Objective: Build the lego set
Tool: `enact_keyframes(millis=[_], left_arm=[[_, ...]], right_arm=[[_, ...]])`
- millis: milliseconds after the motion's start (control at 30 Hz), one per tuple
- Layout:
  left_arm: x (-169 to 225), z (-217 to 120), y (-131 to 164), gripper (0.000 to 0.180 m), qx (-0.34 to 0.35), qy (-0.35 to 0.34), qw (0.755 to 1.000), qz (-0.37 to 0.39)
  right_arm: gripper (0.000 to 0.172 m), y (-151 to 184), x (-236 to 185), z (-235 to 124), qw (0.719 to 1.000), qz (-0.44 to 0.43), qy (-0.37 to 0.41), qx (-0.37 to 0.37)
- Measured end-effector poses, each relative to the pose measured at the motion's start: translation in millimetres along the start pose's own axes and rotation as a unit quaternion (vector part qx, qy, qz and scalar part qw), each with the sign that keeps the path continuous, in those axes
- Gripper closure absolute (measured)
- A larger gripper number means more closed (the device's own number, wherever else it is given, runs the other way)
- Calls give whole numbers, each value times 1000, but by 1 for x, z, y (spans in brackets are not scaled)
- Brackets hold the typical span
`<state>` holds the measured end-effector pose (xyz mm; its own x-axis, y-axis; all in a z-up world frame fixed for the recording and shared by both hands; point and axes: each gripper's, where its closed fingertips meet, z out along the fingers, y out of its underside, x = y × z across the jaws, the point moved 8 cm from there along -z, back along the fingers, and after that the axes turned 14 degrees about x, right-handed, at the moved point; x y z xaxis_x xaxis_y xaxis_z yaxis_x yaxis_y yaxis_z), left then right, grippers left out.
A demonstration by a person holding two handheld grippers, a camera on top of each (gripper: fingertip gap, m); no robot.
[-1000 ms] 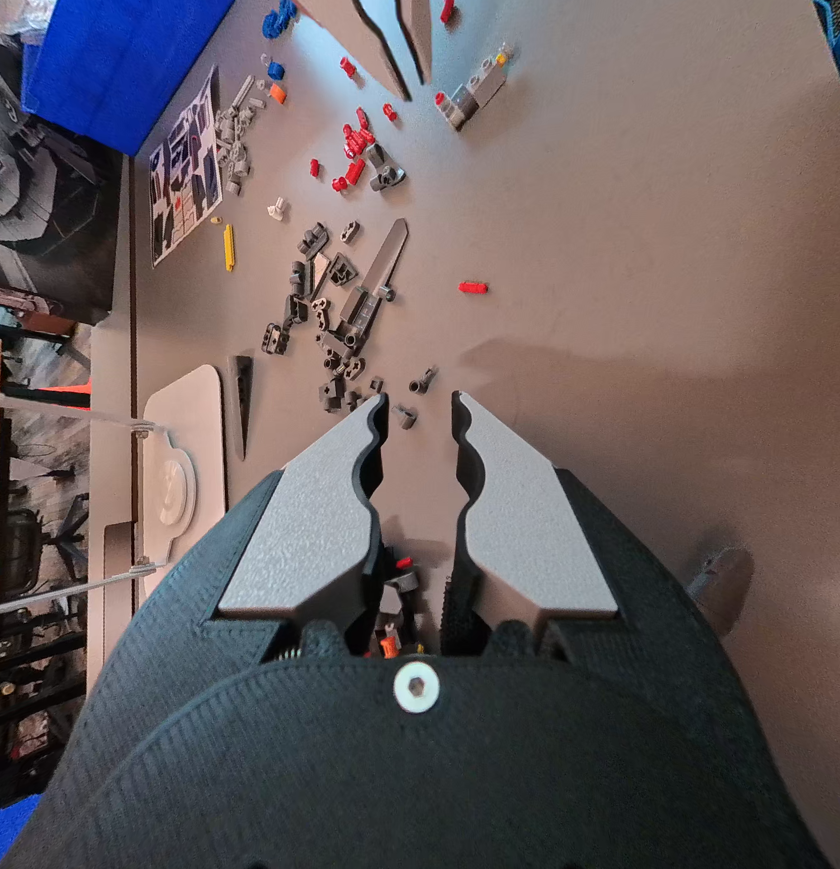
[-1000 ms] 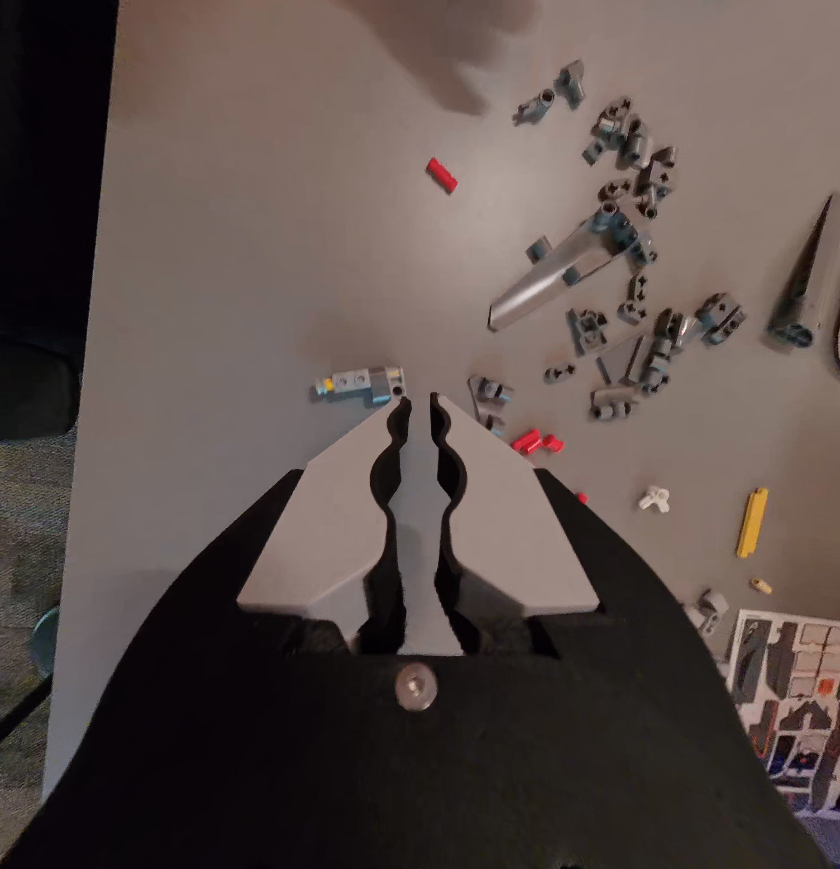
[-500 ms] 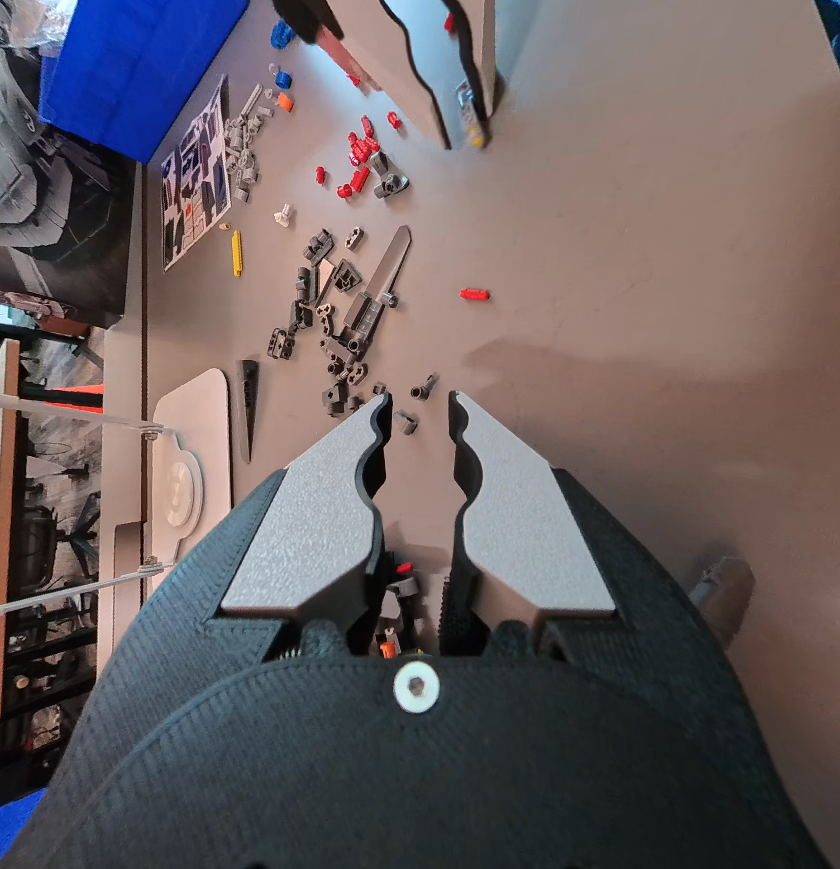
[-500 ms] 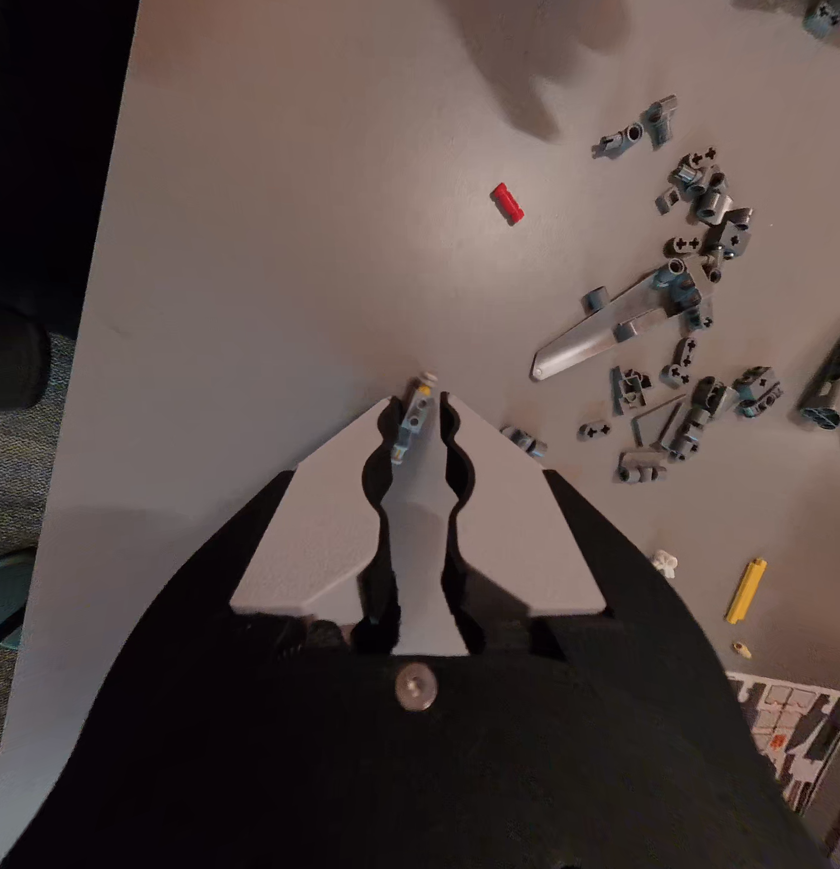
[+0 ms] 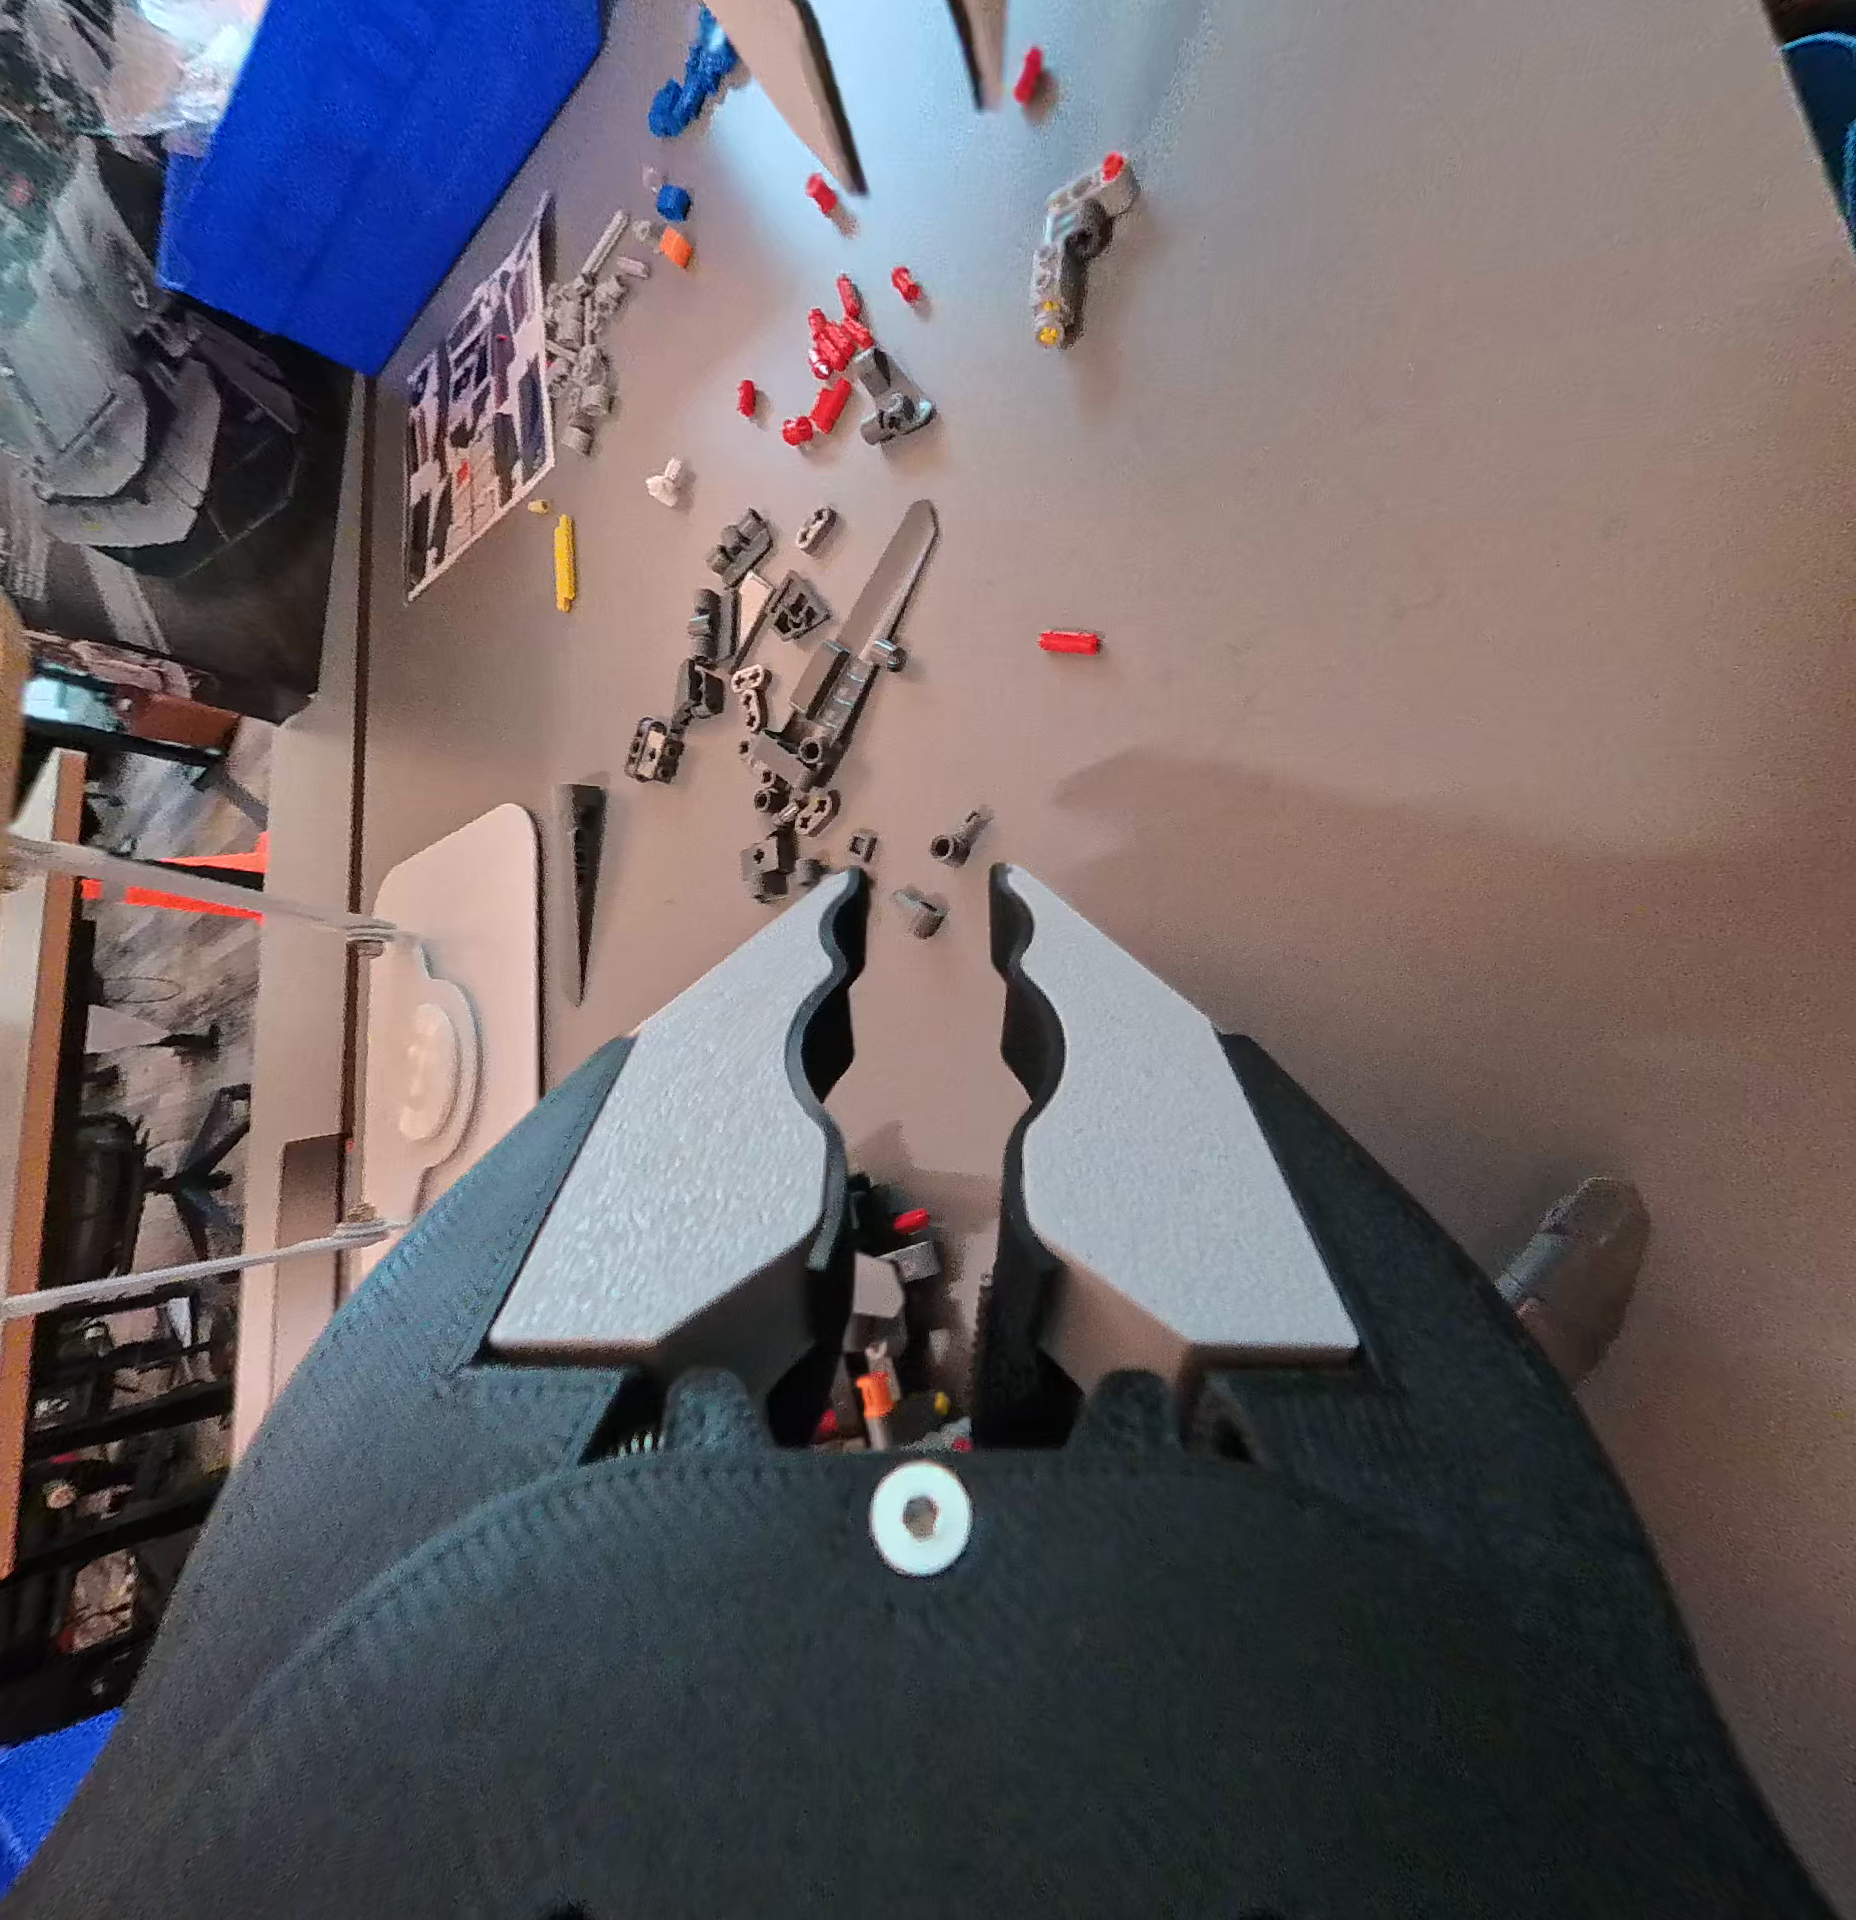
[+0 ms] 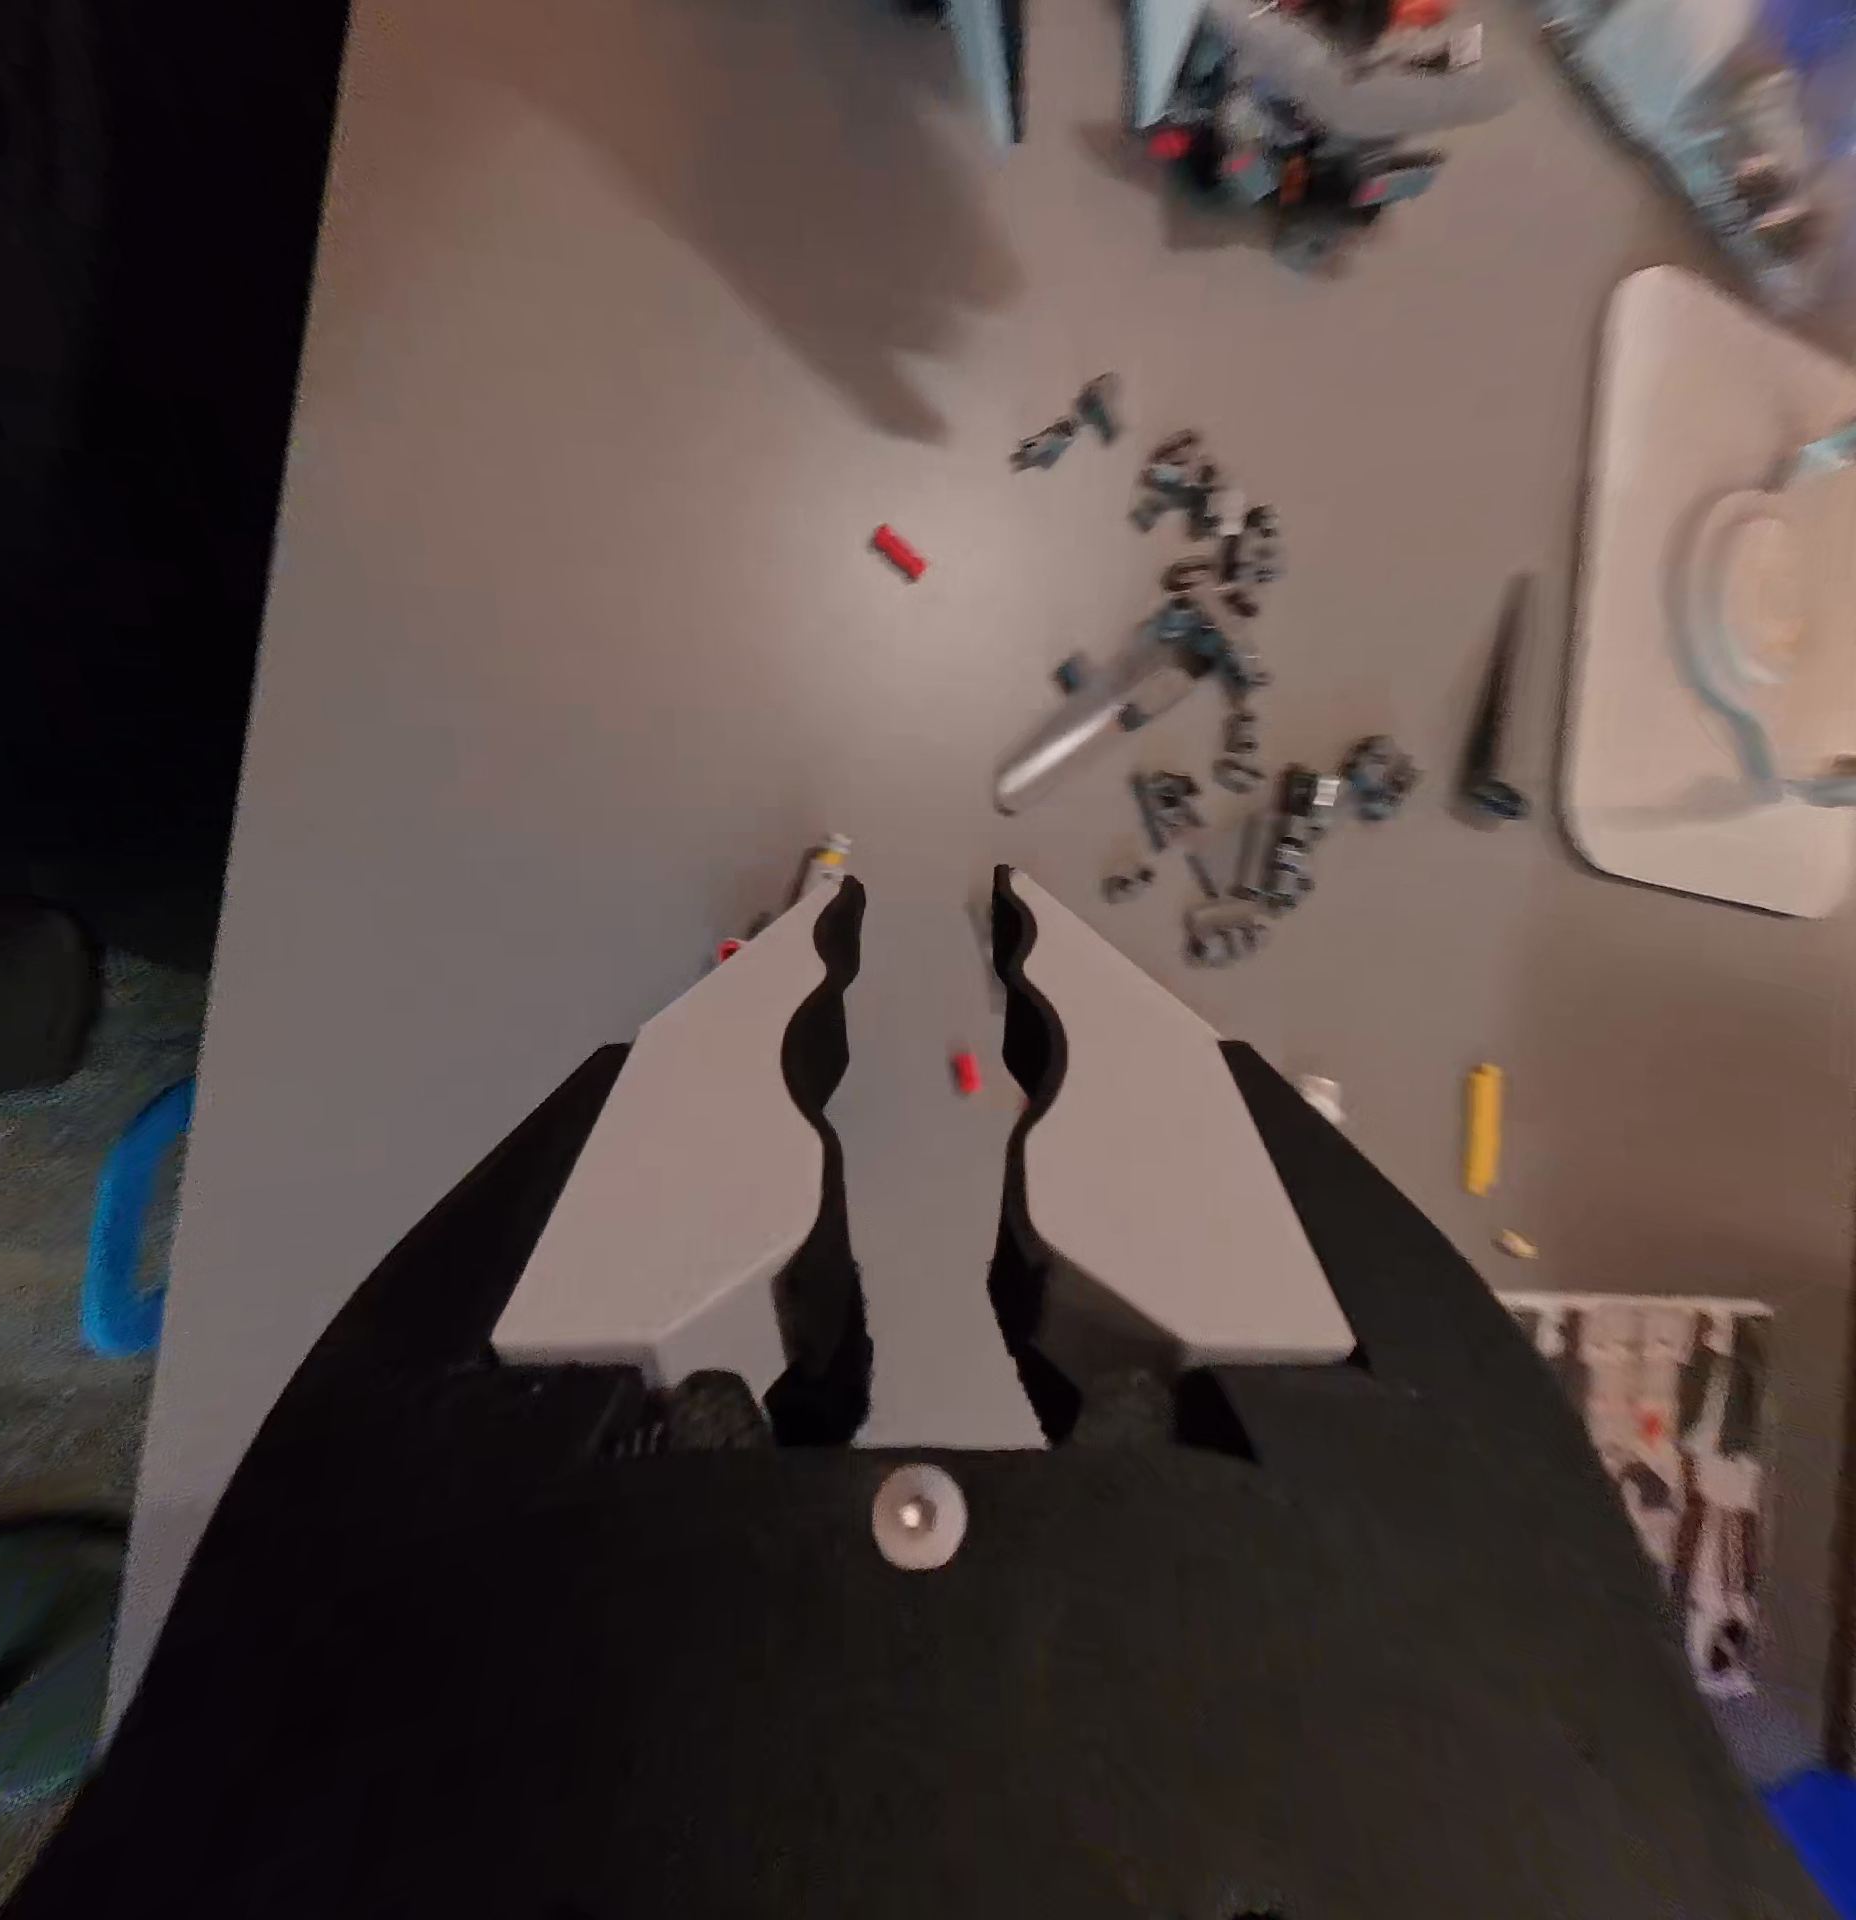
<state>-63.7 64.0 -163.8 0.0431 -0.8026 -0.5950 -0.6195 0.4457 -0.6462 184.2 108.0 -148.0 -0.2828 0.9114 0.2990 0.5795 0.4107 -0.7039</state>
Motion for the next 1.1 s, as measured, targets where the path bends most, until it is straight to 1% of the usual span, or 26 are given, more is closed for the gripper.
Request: enact_keyframes(millis=[33,167,233,367,433,500,567,633,700,800,867,900,933,1000,1100], left_arm=[[-2,-2,-1,159,0,-7,1000,2],[-10,-7,-7,160,6,-34,999,1],[-16,-7,-9,160,-3,-48,999,-4],[-30,-14,-22,159,-29,-79,996,12],[-43,-19,-29,159,-41,-103,993,30],[-58,-23,-36,159,-51,-127,990,43],[-76,-23,-41,157,-56,-144,987,50],[-97,-21,-41,155,-68,-167,982,64],[-117,-19,-39,156,-86,-178,978,74],[-144,-17,-34,159,-98,-206,970,85],[-164,-15,-28,162,-101,-232,963,89],[-174,-13,-24,160,-108,-241,960,92],[-184,-11,-20,160,-114,-250,957,96],[-204,-8,-17,163,-106,-267,952,101],[-231,-2,-15,166,-84,-279,953,85]], right_arm=[[152,-2,5,-8,1000,-3,24,12],[172,-11,26,-34,987,-30,140,70],[172,-14,35,-40,978,-41,186,87],[172,-18,46,-29,963,-79,240,90],[172,-17,52,-19,954,-101,271,85],[172,-15,57,-10,942,-113,301,98],[170,-9,60,-1,936,-116,315,110],[168,-3,59,5,930,-128,329,105],[163,3,58,8,923,-146,347,84],[158,8,67,4,913,-148,377,51],[155,2,80,-3,910,-150,384,44],[153,-3,90,-9,906,-158,392,36],[156,-11,102,-15,899,-172,401,30],[154,-29,128,-25,894,-196,403,20],[152,-48,174,-30,889,-238,390,-10]])
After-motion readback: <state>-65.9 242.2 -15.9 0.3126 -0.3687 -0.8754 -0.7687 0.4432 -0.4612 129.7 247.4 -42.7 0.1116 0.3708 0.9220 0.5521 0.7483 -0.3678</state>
